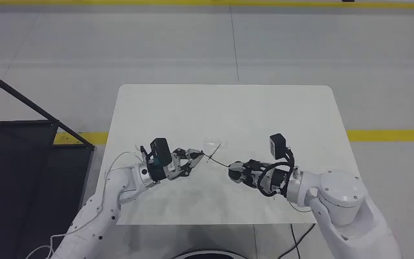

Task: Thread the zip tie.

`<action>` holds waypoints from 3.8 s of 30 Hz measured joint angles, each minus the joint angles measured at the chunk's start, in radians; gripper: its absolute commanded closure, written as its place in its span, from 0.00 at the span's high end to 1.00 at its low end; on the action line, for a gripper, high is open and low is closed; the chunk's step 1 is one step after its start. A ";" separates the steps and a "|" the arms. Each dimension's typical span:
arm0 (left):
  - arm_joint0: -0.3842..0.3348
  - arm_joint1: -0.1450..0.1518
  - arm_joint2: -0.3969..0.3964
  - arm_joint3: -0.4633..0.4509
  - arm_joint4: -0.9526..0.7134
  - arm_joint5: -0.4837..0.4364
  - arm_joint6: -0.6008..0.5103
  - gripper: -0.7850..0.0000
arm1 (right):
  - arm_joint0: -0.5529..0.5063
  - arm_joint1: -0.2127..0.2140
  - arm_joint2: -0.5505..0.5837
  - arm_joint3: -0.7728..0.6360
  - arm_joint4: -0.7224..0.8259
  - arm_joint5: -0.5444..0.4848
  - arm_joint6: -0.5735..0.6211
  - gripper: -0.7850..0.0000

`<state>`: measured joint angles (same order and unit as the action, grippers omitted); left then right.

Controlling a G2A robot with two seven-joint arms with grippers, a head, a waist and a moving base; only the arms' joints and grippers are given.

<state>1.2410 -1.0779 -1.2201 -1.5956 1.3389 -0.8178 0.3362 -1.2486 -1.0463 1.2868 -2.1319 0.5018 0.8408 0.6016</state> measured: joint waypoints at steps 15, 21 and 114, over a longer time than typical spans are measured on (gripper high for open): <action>0.000 0.000 0.000 0.000 0.000 0.000 0.000 0.00 | -0.007 0.000 -0.007 -0.006 0.042 -0.021 -0.063 0.00; 0.000 0.000 0.000 0.000 0.000 0.000 0.000 0.00 | -0.020 -0.004 -0.010 -0.010 0.073 -0.059 -0.101 0.00; 0.000 0.000 0.000 0.000 0.000 0.000 0.000 0.00 | 0.047 -0.016 -0.116 0.018 0.089 -0.058 -0.175 0.00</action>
<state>1.2410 -1.0779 -1.2201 -1.5956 1.3390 -0.8178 0.3362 -1.2012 -1.0619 1.1710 -2.1142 0.5909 0.7833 0.4265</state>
